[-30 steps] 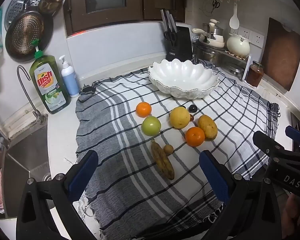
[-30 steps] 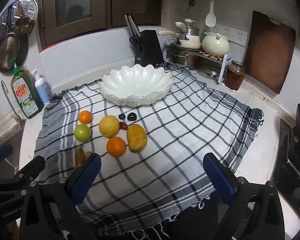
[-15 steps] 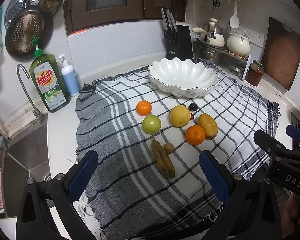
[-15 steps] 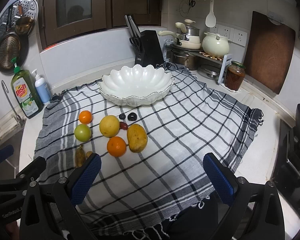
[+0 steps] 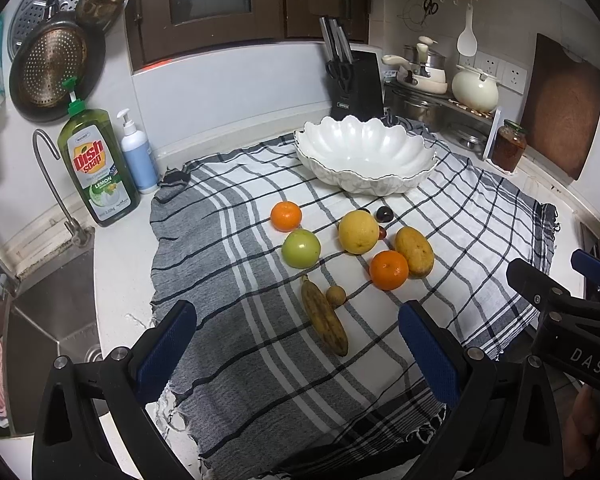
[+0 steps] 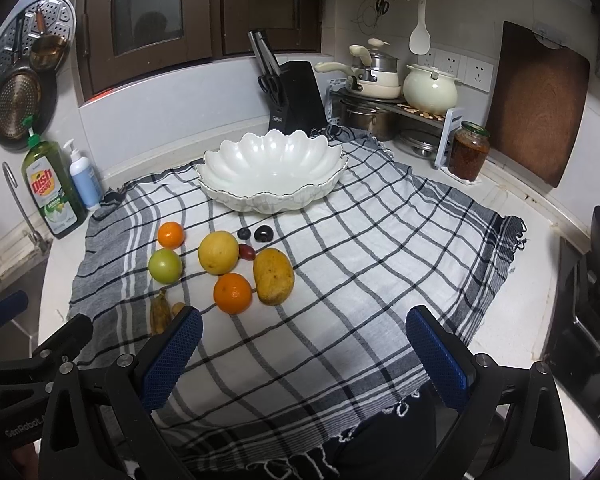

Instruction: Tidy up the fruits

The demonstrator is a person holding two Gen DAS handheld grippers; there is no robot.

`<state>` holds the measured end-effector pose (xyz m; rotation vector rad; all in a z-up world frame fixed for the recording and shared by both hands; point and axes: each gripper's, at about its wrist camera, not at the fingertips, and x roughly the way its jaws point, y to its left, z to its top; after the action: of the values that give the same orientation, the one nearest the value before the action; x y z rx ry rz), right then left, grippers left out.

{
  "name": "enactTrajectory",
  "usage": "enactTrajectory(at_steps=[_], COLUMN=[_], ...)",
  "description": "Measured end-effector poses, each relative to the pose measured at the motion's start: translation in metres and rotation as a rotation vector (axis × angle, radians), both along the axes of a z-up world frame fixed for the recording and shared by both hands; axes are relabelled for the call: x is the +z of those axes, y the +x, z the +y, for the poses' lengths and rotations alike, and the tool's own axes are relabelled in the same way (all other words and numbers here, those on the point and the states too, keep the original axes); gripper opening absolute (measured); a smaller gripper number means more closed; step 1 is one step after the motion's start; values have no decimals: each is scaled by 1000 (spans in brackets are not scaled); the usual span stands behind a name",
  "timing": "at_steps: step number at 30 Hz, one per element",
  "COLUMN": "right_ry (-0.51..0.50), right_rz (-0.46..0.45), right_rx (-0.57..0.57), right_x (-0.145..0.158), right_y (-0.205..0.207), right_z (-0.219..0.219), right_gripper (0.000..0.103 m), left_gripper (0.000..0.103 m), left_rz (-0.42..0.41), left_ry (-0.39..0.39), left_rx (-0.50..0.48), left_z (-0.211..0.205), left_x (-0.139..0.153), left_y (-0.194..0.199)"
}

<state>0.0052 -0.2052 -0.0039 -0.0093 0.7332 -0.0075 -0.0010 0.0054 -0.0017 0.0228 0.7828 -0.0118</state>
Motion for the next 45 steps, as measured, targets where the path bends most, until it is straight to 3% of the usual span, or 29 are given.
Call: enactTrajectory(at_steps=[45], right_ry=[3], right_rz=[-3], right_rx=[-1], right_x=[1], right_y=[1], right_z=[-2], right_gripper=[103], left_gripper=[103], left_rz=[-2], left_ry=[2], left_rx=[1], left_z=[-4], left_x=[-2], left_y=[-2])
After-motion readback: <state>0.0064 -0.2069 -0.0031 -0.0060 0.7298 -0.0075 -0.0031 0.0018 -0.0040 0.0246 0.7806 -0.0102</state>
